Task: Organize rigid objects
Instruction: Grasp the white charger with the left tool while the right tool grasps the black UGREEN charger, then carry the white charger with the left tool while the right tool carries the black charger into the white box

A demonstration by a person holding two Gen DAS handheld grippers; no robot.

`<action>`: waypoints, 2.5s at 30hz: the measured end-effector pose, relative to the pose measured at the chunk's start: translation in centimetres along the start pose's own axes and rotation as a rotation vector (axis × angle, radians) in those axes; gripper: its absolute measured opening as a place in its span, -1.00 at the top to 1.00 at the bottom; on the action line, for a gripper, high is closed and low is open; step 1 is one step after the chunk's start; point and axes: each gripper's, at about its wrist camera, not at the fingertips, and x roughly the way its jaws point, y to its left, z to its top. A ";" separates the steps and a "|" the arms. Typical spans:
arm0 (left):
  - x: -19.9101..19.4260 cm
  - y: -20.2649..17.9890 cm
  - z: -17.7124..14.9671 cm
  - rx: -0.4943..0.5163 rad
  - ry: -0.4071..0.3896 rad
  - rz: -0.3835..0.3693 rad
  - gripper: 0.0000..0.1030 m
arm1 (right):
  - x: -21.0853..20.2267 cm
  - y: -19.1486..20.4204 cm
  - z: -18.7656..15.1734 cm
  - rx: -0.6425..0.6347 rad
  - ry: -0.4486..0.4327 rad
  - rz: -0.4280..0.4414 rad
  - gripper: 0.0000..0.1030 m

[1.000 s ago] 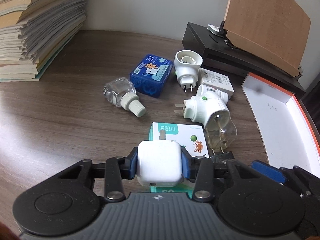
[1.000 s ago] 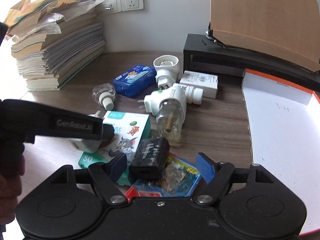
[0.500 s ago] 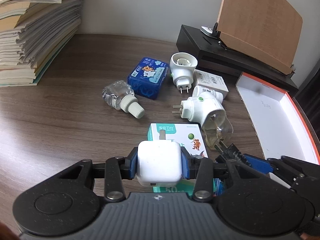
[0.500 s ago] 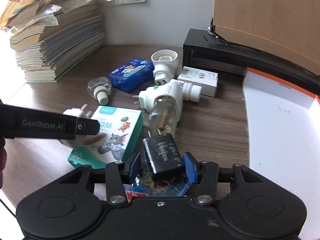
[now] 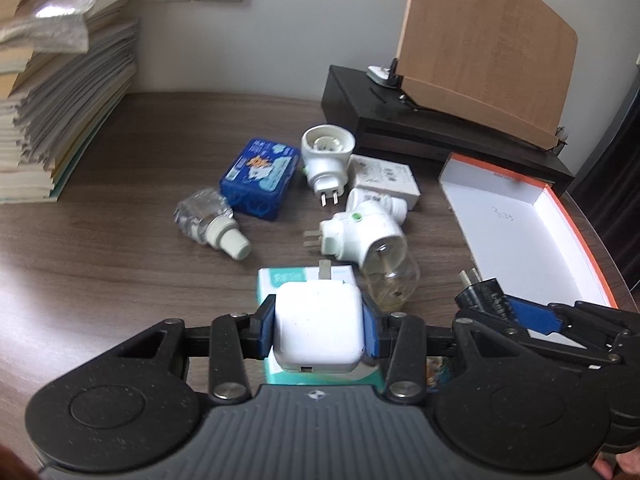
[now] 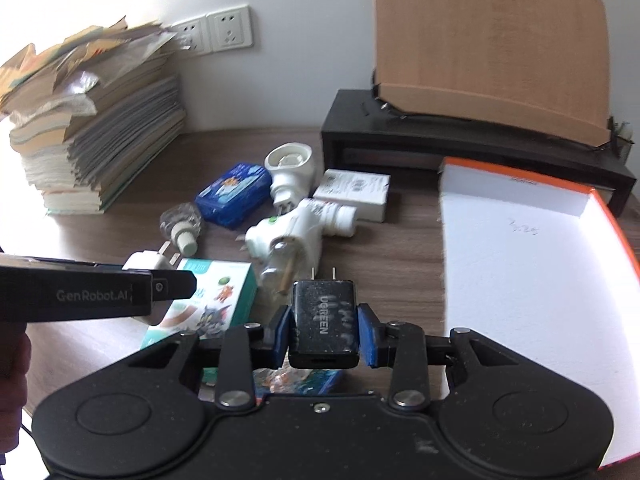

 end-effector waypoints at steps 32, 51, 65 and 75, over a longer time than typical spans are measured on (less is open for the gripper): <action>6.5 -21.2 7.3 0.125 0.003 -0.066 0.18 | -2.1 -22.6 4.8 0.137 -0.072 -0.143 0.16; 10.2 -23.5 9.4 0.112 0.008 -0.014 0.18 | 2.0 -25.0 7.8 0.109 -0.072 -0.113 0.16; 11.6 -23.4 10.2 0.104 0.013 -0.004 0.18 | 3.6 -24.9 8.4 0.112 -0.057 -0.115 0.16; 12.6 -23.2 10.4 0.104 0.026 -0.007 0.18 | 4.5 -25.1 8.6 0.118 -0.046 -0.126 0.16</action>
